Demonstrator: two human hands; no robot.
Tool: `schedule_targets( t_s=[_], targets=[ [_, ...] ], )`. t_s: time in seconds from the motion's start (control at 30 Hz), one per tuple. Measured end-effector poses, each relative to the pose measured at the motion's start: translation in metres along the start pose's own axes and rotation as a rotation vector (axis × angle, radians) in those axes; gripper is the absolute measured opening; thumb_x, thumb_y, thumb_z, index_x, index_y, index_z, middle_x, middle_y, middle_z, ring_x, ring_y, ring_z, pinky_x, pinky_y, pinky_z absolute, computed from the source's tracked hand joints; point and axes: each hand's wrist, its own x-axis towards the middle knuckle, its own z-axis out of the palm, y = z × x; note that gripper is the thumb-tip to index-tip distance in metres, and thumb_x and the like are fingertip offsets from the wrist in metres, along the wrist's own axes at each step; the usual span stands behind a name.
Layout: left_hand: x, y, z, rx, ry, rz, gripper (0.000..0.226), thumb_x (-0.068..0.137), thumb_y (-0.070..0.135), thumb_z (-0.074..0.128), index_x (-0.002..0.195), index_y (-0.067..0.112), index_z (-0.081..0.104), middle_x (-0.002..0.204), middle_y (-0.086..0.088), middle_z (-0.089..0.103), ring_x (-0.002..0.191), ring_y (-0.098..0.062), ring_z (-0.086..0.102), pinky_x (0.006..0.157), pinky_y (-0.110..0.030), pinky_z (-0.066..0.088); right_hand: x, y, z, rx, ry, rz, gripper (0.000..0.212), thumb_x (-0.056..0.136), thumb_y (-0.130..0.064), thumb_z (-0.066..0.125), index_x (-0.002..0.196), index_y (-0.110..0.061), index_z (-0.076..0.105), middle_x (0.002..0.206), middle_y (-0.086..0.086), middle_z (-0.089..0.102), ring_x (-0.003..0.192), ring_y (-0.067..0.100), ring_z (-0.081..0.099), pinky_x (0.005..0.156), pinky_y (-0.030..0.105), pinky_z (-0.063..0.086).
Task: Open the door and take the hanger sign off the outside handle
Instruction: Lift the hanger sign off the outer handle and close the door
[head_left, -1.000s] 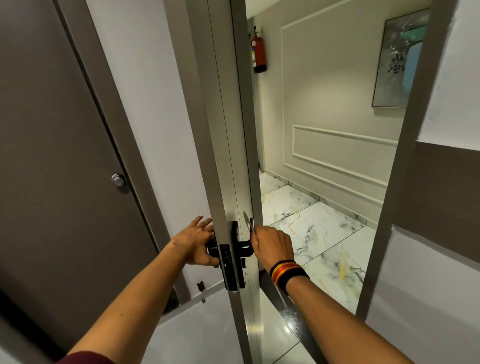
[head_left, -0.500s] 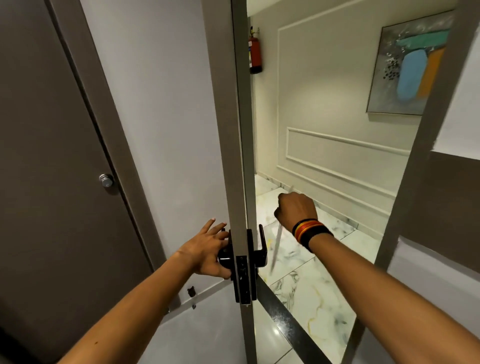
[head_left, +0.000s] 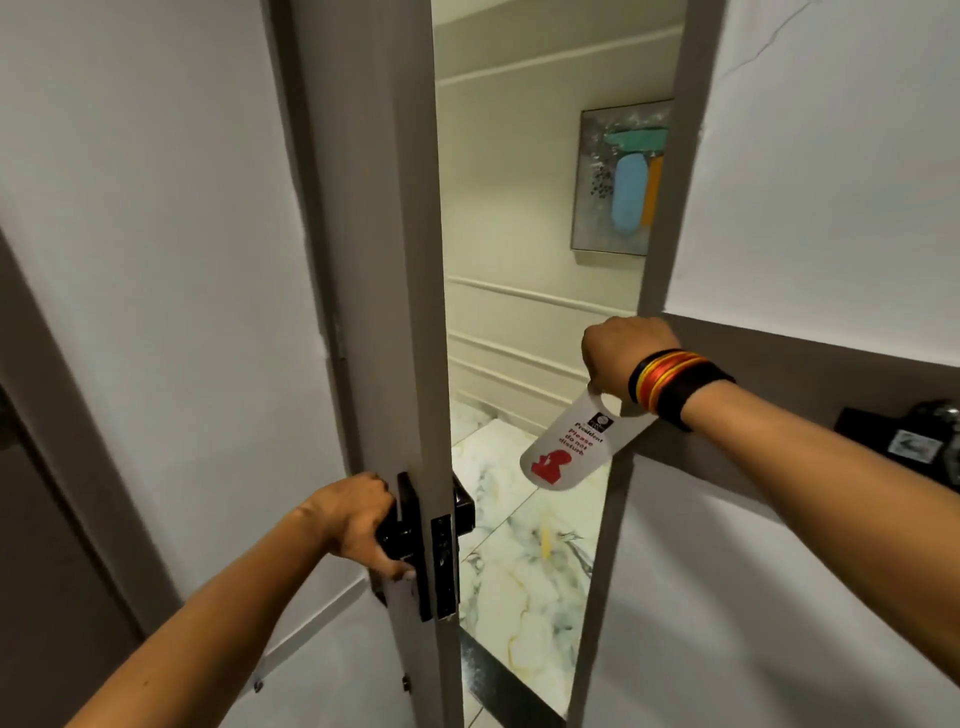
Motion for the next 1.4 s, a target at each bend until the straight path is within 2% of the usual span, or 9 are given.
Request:
schedule_targets(
  t_s=[0.1, 0.17, 0.23, 0.57, 0.7, 0.83, 0.97, 1.1, 1.4],
  targets=[
    [0.017, 0.011, 0.000, -0.146, 0.035, -0.025, 0.092, 0.064, 0.094, 0.058, 0.082, 0.005, 0.071, 0.076, -0.008, 0.073, 0.067, -0.028, 0.063, 0.072, -0.039, 0.060, -0.006, 0.024, -0.017, -0.040, -0.012, 0.050, 0.023, 0.084, -0.038, 0.081, 0.086, -0.020, 0.068, 0.073, -0.002, 0.058, 0.073, 0.024, 0.058, 0.067, 0.033, 0.048],
    [0.029, 0.019, 0.007, -0.254, 0.109, -0.045, 0.079, 0.065, 0.084, 0.067, 0.059, 0.007, 0.053, 0.055, -0.003, 0.053, 0.050, -0.019, 0.045, 0.054, -0.038, 0.045, -0.009, 0.038, -0.028, -0.038, -0.035, 0.092, 0.031, 0.079, -0.044, 0.084, 0.079, -0.020, 0.065, 0.068, -0.003, 0.059, 0.073, 0.024, 0.062, 0.067, 0.033, 0.050],
    [0.041, 0.027, 0.015, -0.396, 0.163, -0.078, 0.073, 0.065, 0.078, 0.073, 0.052, 0.015, 0.038, 0.049, 0.001, 0.041, 0.046, -0.012, 0.036, 0.050, -0.034, 0.033, -0.011, 0.052, -0.037, -0.005, -0.042, 0.139, 0.033, 0.076, -0.048, 0.085, 0.083, -0.019, 0.068, 0.068, -0.003, 0.060, 0.074, 0.025, 0.063, 0.068, 0.033, 0.049],
    [0.123, 0.083, 0.017, -0.784, 0.316, -0.226, 0.080, 0.048, 0.091, 0.062, 0.062, 0.016, 0.036, 0.060, 0.002, 0.038, 0.055, -0.015, 0.035, 0.053, -0.033, 0.027, -0.028, 0.122, -0.059, 0.171, -0.083, 0.310, 0.025, 0.090, -0.041, 0.074, 0.080, -0.019, 0.075, 0.057, -0.004, 0.070, 0.055, 0.013, 0.063, 0.052, 0.024, 0.042],
    [0.157, 0.104, 0.015, -0.984, 0.383, -0.278, 0.081, 0.045, 0.092, 0.062, 0.066, 0.016, 0.045, 0.066, 0.002, 0.046, 0.058, -0.014, 0.043, 0.052, -0.031, 0.033, -0.038, 0.144, -0.061, 0.163, -0.070, 0.320, 0.021, 0.090, -0.045, 0.073, 0.081, -0.026, 0.072, 0.057, -0.003, 0.069, 0.064, 0.018, 0.067, 0.063, 0.032, 0.054],
    [0.194, 0.113, 0.007, -0.992, 0.347, -0.273, 0.088, 0.046, 0.095, 0.061, 0.074, 0.012, 0.057, 0.075, -0.002, 0.058, 0.067, -0.020, 0.055, 0.058, -0.034, 0.042, -0.046, 0.165, -0.061, 0.182, -0.004, 0.340, 0.024, 0.084, -0.049, 0.078, 0.076, -0.026, 0.074, 0.055, -0.004, 0.069, 0.050, 0.013, 0.063, 0.055, 0.027, 0.046],
    [0.219, 0.120, 0.000, -0.971, 0.332, -0.281, 0.096, 0.046, 0.098, 0.056, 0.080, 0.008, 0.061, 0.080, -0.004, 0.061, 0.071, -0.022, 0.058, 0.062, -0.036, 0.044, -0.048, 0.177, -0.057, 0.243, 0.033, 0.342, 0.027, 0.080, -0.047, 0.083, 0.071, -0.024, 0.073, 0.052, -0.005, 0.068, 0.046, 0.009, 0.060, 0.061, 0.031, 0.053],
    [0.230, 0.124, -0.001, -0.957, 0.359, -0.284, 0.089, 0.048, 0.101, 0.046, 0.072, 0.016, 0.050, 0.072, 0.000, 0.050, 0.063, -0.016, 0.047, 0.058, -0.032, 0.038, -0.044, 0.181, -0.053, 0.273, 0.038, 0.329, 0.028, 0.078, -0.047, 0.084, 0.067, -0.023, 0.073, 0.045, -0.006, 0.067, 0.034, 0.001, 0.057, 0.069, 0.037, 0.058],
    [0.254, 0.131, -0.006, -0.940, 0.399, -0.282, 0.083, 0.052, 0.102, 0.044, 0.065, 0.020, 0.043, 0.064, 0.004, 0.046, 0.058, -0.013, 0.045, 0.055, -0.030, 0.036, -0.039, 0.182, -0.053, 0.313, -0.001, 0.296, 0.026, 0.080, -0.044, 0.084, 0.070, -0.021, 0.075, 0.049, -0.008, 0.071, 0.037, 0.006, 0.062, 0.064, 0.034, 0.058]
  ],
)
